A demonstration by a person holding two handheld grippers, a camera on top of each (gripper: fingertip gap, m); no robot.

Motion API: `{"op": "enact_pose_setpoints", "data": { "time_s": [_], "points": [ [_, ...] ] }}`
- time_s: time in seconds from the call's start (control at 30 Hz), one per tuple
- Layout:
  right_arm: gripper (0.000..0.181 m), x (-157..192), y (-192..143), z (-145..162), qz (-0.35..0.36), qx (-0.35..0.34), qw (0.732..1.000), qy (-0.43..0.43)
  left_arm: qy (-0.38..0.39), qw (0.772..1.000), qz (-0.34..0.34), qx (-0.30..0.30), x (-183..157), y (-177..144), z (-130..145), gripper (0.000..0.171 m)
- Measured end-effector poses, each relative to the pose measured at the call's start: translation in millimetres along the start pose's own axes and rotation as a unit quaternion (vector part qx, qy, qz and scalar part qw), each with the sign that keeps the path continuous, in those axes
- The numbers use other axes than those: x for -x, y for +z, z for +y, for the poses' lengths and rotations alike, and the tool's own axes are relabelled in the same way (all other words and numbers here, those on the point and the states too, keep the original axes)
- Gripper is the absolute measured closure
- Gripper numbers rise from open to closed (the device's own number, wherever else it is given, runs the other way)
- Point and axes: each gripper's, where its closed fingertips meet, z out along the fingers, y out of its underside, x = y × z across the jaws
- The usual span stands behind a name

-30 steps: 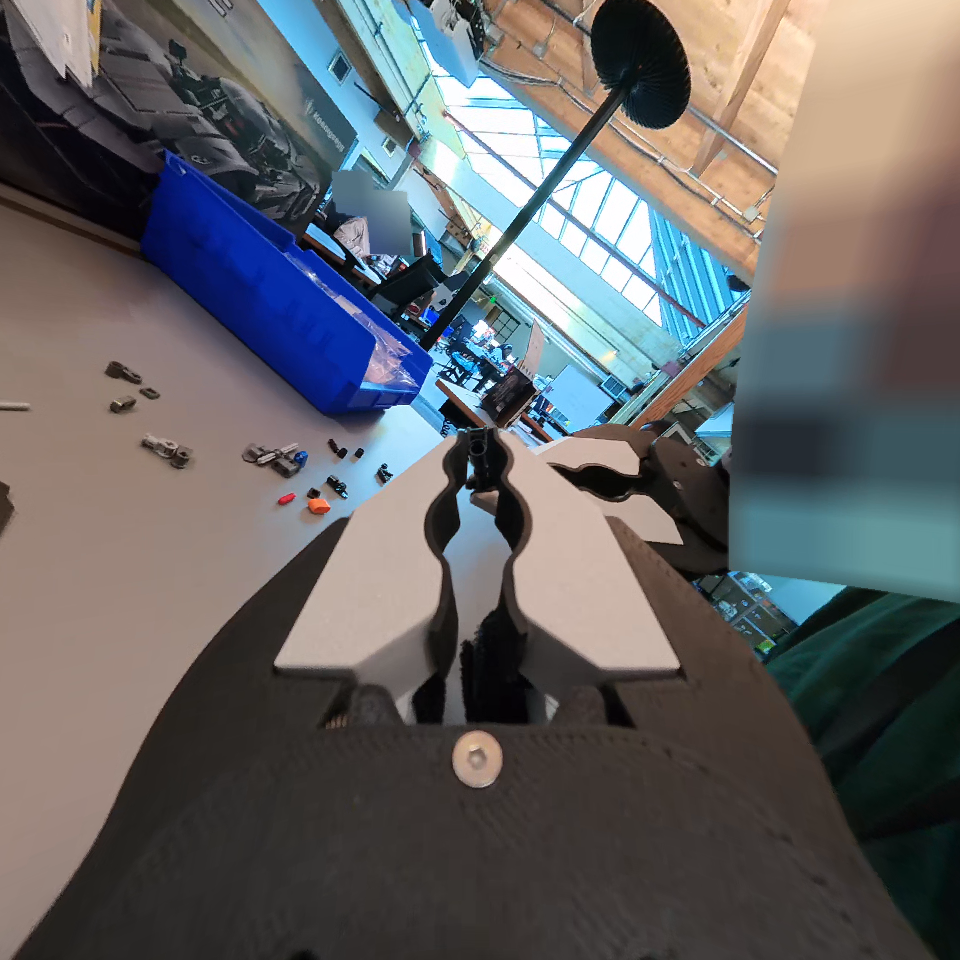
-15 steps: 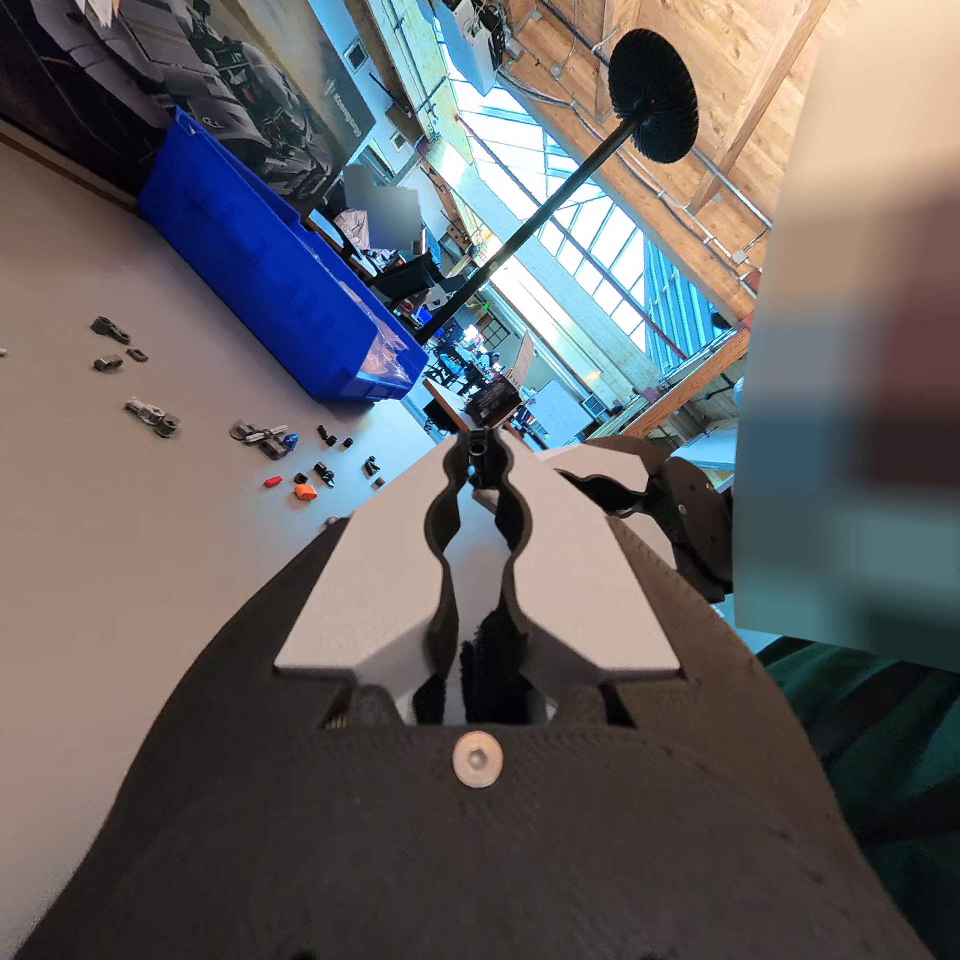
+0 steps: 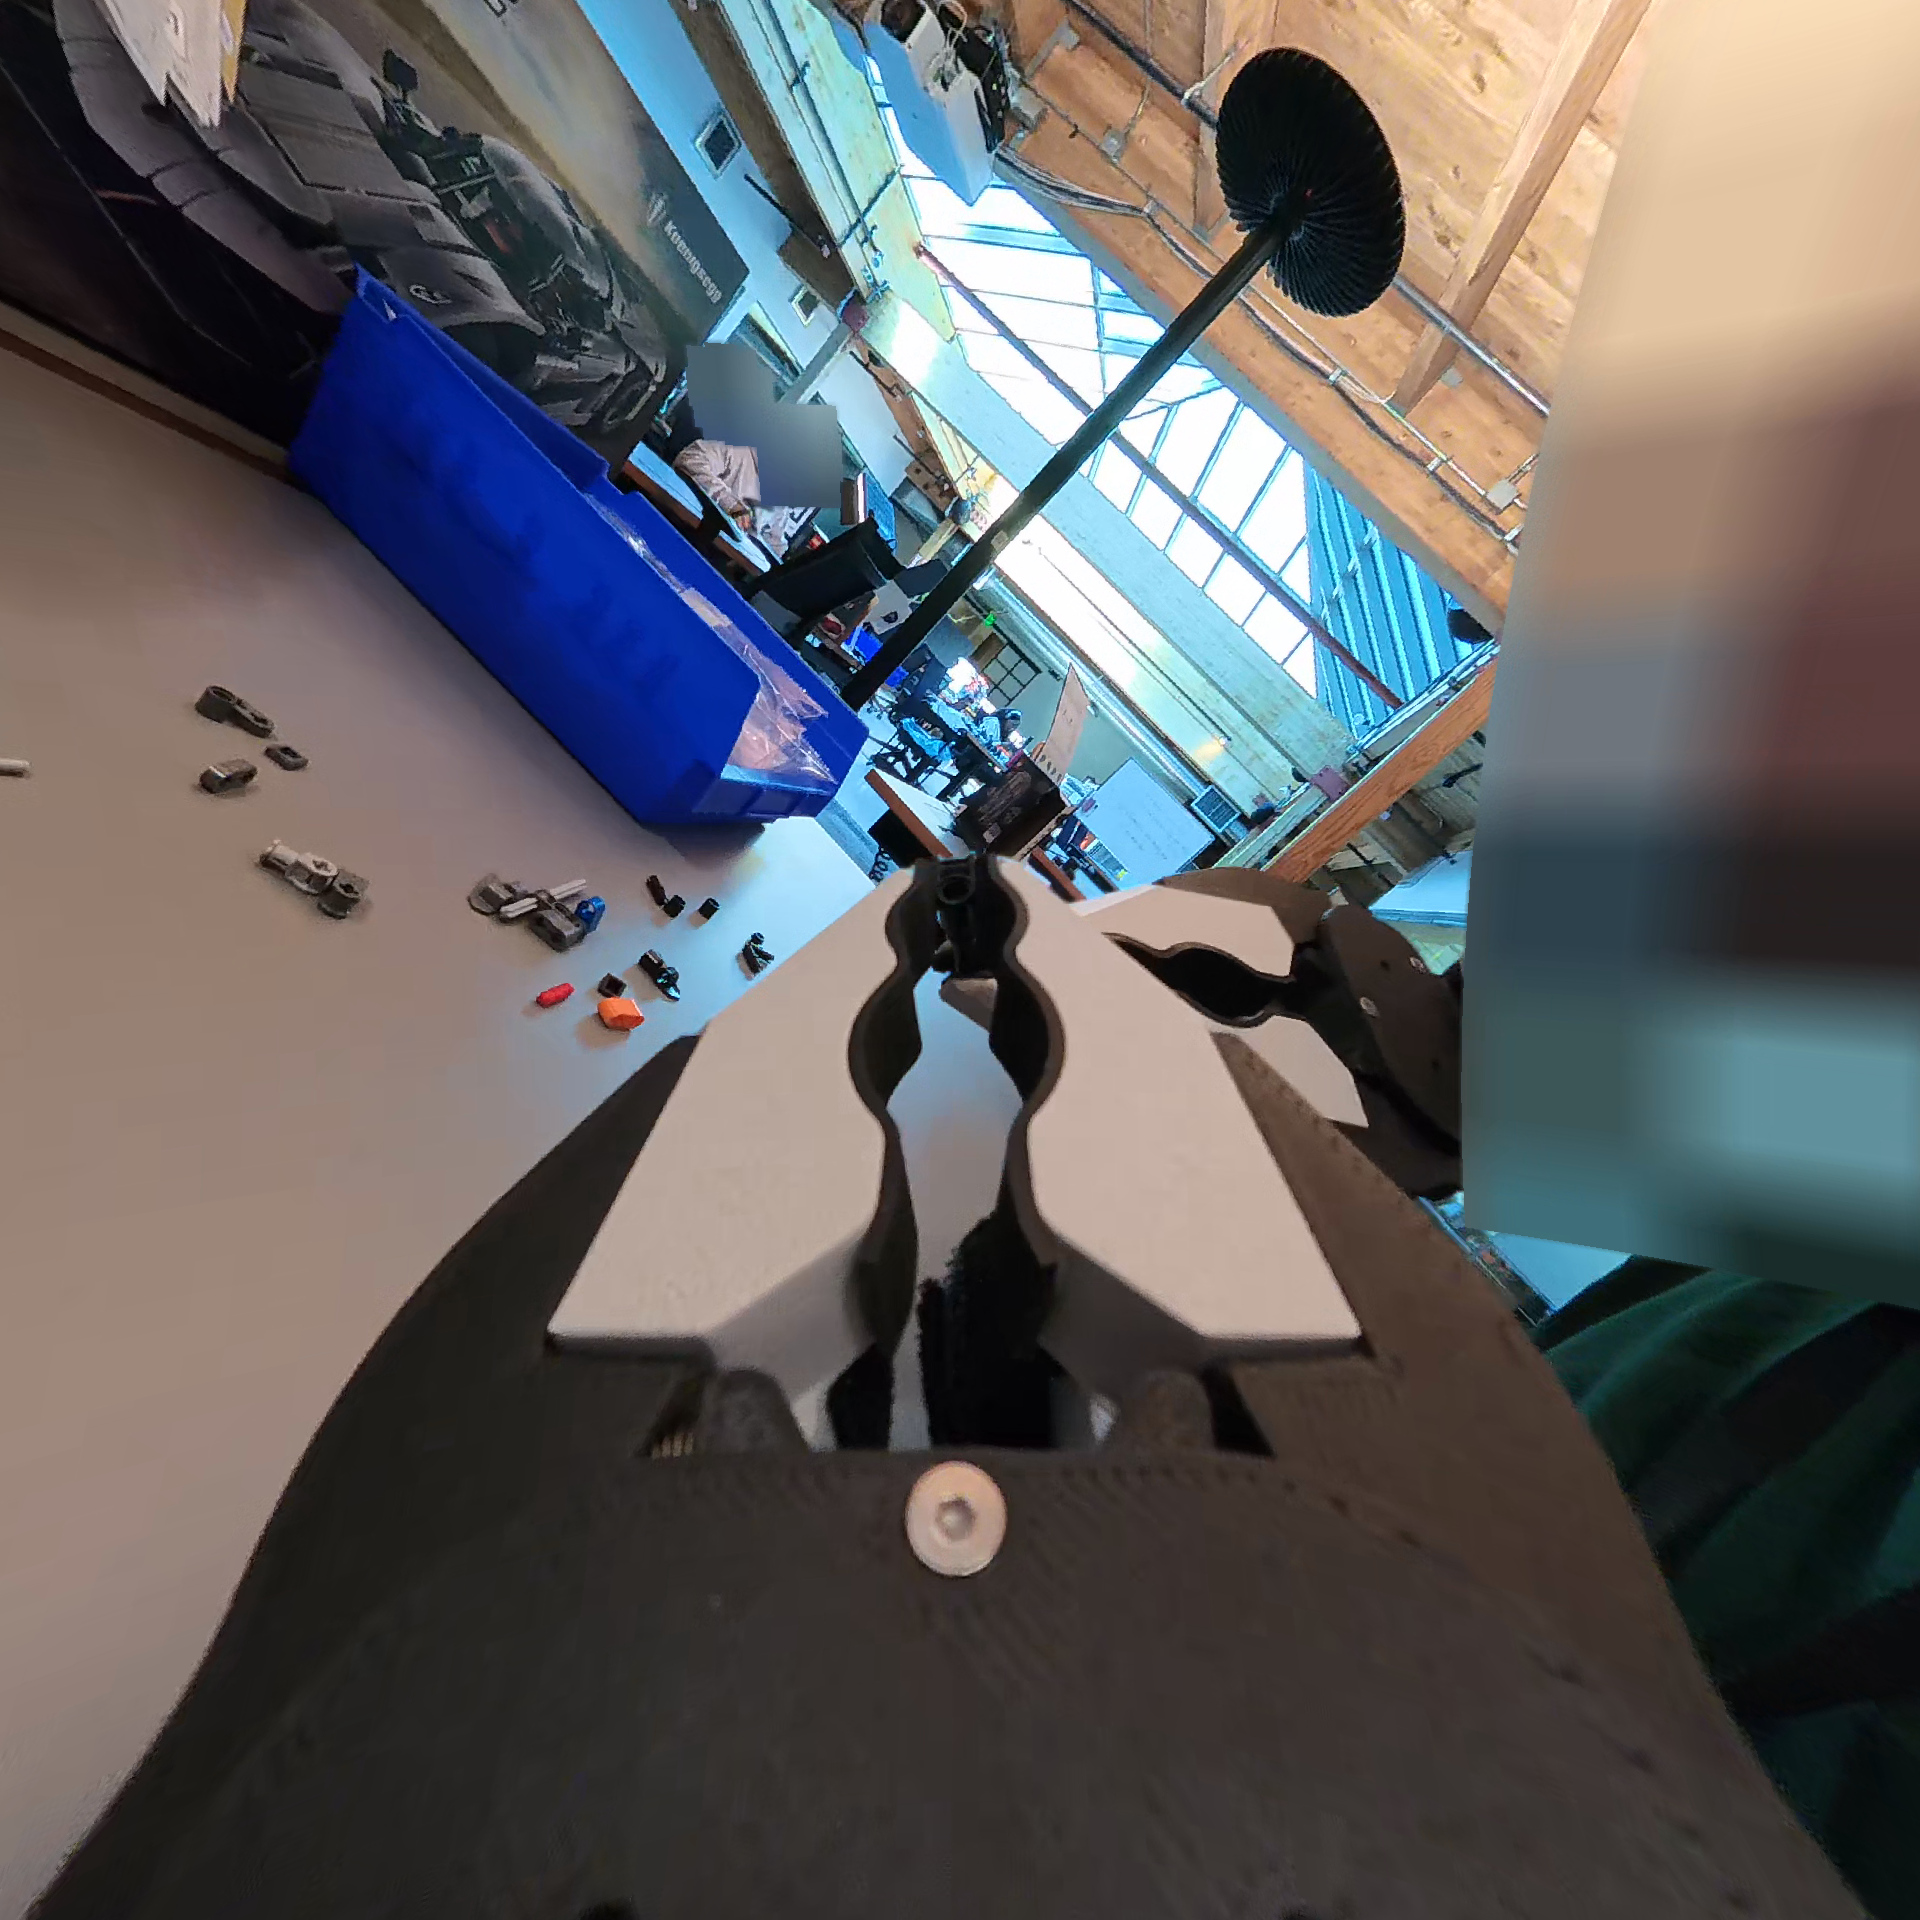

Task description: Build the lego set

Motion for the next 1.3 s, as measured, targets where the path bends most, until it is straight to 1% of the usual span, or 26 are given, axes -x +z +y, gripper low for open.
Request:
{"op": "enact_pose_setpoints", "data": {
  "time_s": [0.07, 0.13, 0.23, 0.3, 0.37, 0.4, 0.47, 0.53, 0.57, 0.63, 0.7, 0.77, 0.8, 0.83, 0.9, 0.97, 1.03, 1.17, 1.3],
  "points": [
    [0.181, 0, 1, 1, -0.011, -0.006, 1.0, 0.015, -0.002, 1.0, -0.003, 0.001, 2, 0, 0, 0.165],
    [0.18, -1, -2, 0, -0.029, -0.031, 0.998, 0.037, -0.012, 1.0, 0.004, 0.006, 0, 1, 0, 0.165],
    [0.179, -2, -3, -1, -0.044, -0.045, 0.997, 0.038, -0.021, 0.999, 0.014, 0.021, -2, 2, 0, 0.166],
    [0.174, -3, -6, -3, -0.047, -0.05, 0.997, 0.034, -0.031, 0.999, 0.027, 0.018, -5, 2, -2, 0.166],
    [0.166, 2, -9, -8, -0.073, -0.061, 0.995, 0.044, -0.04, 0.998, 0.047, 0.034, -11, 4, 1, 0.166],
    [0.159, 1, -10, -9, -0.078, -0.064, 0.994, 0.04, -0.046, 0.997, 0.054, 0.032, -14, 3, -1, 0.166],
    [0.149, -2, -18, -14, -0.097, -0.082, 0.991, 0.032, -0.054, 0.994, 0.074, 0.056, -20, 3, 0, 0.166],
    [0.141, -2, -24, -18, -0.124, -0.095, 0.987, 0.021, -0.068, 0.991, 0.095, 0.062, -25, 0, -6, 0.166],
    [0.137, -1, -26, -18, -0.14, -0.097, 0.985, 0.007, -0.076, 0.988, 0.109, 0.083, -29, -1, -3, 0.166],
    [0.13, 3, -29, -18, -0.167, -0.105, 0.98, -0.035, -0.083, 0.986, 0.112, 0.086, -29, -3, -6, 0.166],
    [0.127, 6, -31, -21, -0.187, -0.12, 0.972, -0.072, -0.098, 0.978, 0.136, 0.121, -35, -4, 1, 0.166],
    [0.131, 11, -29, -19, -0.212, -0.114, 0.965, -0.105, -0.11, 0.972, 0.148, 0.145, -38, -4, 9, 0.166],
    [0.139, 16, -31, -19, -0.226, -0.119, 0.959, -0.127, -0.113, 0.968, 0.155, 0.164, -40, -5, 15, 0.166],
    [0.142, 21, -33, -18, -0.243, -0.12, 0.951, -0.146, -0.114, 0.965, 0.161, 0.172, -42, -5, 17, 0.166],
    [0.144, 24, -33, -18, -0.255, -0.115, 0.946, -0.167, -0.117, 0.964, 0.157, 0.177, -39, -5, 19, 0.165],
    [0.15, 28, -34, -17, -0.265, -0.117, 0.939, -0.186, -0.121, 0.96, 0.163, 0.193, -39, -5, 23, 0.166],
    [0.15, 28, -34, -12, -0.267, -0.11, 0.934, -0.208, -0.125, 0.957, 0.162, 0.204, -38, -5, 26, 0.166],
    [0.149, 28, -39, -6, -0.282, -0.111, 0.926, -0.224, -0.139, 0.949, 0.176, 0.22, -40, -2, 33, 0.166],
    [0.149, 26, -41, -1, -0.279, -0.114, 0.923, -0.237, -0.138, 0.945, 0.18, 0.237, -39, 1, 36, 0.166]
  ]
}}
